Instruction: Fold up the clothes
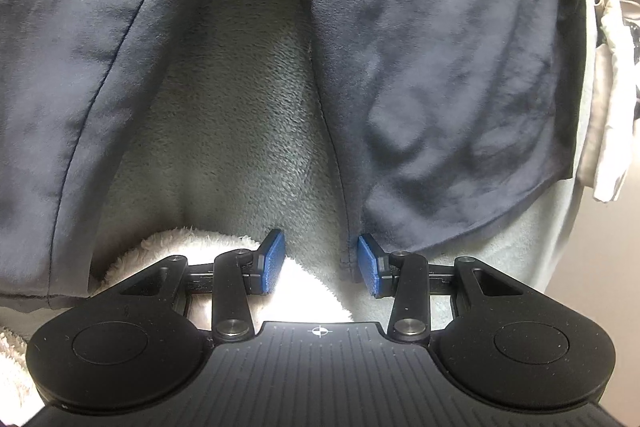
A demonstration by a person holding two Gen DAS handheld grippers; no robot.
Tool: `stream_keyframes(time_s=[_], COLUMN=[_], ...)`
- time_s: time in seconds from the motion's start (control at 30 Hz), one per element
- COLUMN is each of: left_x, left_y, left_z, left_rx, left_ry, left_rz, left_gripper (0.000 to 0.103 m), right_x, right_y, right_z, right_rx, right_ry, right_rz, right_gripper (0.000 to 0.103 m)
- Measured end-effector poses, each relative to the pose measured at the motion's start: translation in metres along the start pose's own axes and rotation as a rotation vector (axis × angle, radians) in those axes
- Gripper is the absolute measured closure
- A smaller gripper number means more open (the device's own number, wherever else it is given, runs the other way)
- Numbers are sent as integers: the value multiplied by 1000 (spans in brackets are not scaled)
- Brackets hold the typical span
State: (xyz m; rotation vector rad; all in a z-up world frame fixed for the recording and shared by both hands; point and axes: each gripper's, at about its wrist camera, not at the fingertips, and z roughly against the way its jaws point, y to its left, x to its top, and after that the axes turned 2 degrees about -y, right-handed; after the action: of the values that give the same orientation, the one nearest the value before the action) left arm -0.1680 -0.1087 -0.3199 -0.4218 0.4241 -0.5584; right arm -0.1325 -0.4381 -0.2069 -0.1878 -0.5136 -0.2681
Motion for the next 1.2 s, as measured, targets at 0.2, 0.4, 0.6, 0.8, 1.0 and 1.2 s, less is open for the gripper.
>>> stream_keyframes(time_s=[0.2,0.4,0.6,0.8,1.0,1.2], left_x=[5,9,13,16,15,8], left_y=[6,13,20,29,32,30], left_z=[-2,-2,-1,7,10,10], left_rx=[-3,-10,-15,-31,-62,-38], left_ry=[6,12,16,7,-5,-21], left_rz=[-1,2,12,34,40,3], left_gripper=[63,63,63,63,63,63], right_x=[-1,0,2,-25,-99,-169], right_y=[-17,-29,-49,-88,-96,-46], right_z=[-14,-13,24,82,129,106], right_rx=[-73,-83,-7,42,193,197], right_ry=[-7,-18,-104,-167,-31,206], right_rz=[-62,-191,-252,-423,-448,-346], right_gripper=[103,99,78,78,78,78])
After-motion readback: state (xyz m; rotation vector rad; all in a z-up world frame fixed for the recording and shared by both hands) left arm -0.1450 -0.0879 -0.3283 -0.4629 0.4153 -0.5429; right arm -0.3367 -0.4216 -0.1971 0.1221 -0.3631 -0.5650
